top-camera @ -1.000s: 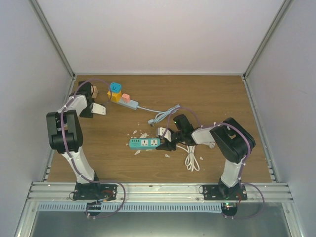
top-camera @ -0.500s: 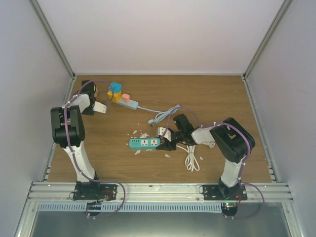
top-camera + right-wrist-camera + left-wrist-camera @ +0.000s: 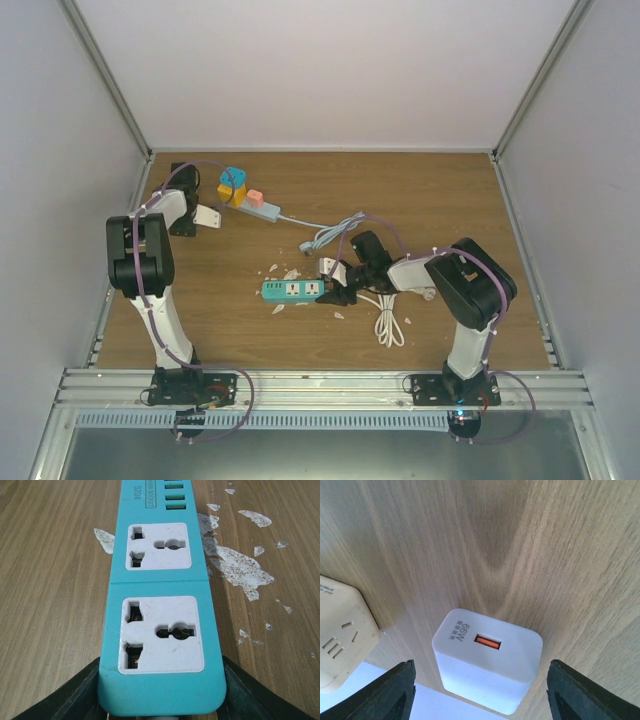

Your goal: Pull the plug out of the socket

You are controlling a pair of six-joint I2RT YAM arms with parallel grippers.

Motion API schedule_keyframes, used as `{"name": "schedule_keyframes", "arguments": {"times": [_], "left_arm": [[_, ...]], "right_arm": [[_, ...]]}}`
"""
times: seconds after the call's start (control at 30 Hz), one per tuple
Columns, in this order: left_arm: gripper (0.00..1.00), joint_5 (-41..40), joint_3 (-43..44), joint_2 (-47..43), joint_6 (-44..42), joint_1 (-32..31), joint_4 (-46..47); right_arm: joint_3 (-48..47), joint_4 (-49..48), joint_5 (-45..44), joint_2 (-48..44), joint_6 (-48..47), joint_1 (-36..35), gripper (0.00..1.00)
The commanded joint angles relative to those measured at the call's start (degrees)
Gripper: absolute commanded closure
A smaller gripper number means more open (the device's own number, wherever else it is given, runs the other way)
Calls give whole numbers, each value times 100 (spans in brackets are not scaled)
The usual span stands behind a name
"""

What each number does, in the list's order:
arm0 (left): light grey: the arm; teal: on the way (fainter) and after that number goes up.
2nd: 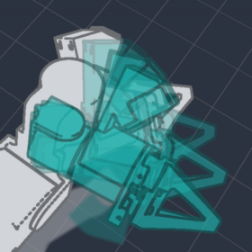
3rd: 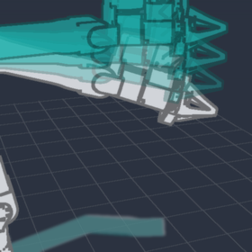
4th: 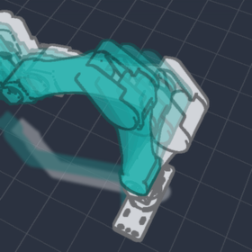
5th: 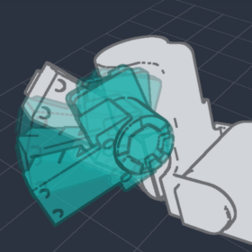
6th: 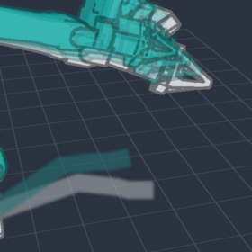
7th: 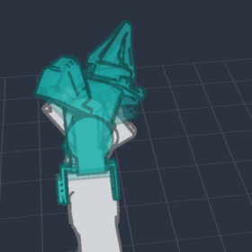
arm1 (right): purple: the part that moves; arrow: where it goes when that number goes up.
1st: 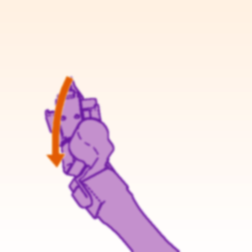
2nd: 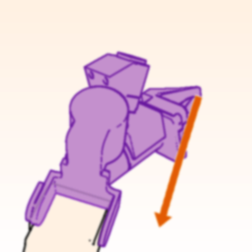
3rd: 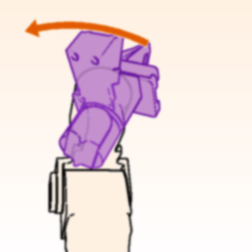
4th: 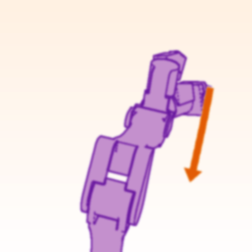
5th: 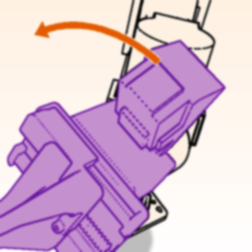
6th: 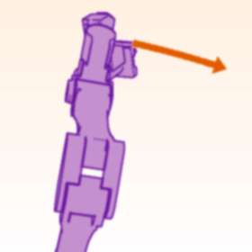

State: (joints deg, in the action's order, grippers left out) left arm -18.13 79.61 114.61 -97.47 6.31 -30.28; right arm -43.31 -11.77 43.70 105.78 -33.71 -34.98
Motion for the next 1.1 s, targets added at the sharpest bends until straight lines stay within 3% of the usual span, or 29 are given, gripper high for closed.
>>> {"name": "schedule_keyframes", "arguments": {"times": [0.0,0.17,0.5,0.7,1.07], "left_arm": [[26,235,183,-73,289,-50,-147],[18,718,508,-307,777,-64,-647],[1,2225,271,-1380,1709,-201,-1263],[1,3087,-156,-2062,2215,-524,-1526],[1,4349,-1830,-2937,2936,-1821,-1394]], "right_arm": [[-96,96,77,16,-39,-9,44],[-138,128,120,-115,50,-9,32],[-524,774,85,-657,-62,-6,19],[-1113,2166,-226,-1141,-670,103,17],[-939,4739,-1168,-2323,-1805,908,16]]}}
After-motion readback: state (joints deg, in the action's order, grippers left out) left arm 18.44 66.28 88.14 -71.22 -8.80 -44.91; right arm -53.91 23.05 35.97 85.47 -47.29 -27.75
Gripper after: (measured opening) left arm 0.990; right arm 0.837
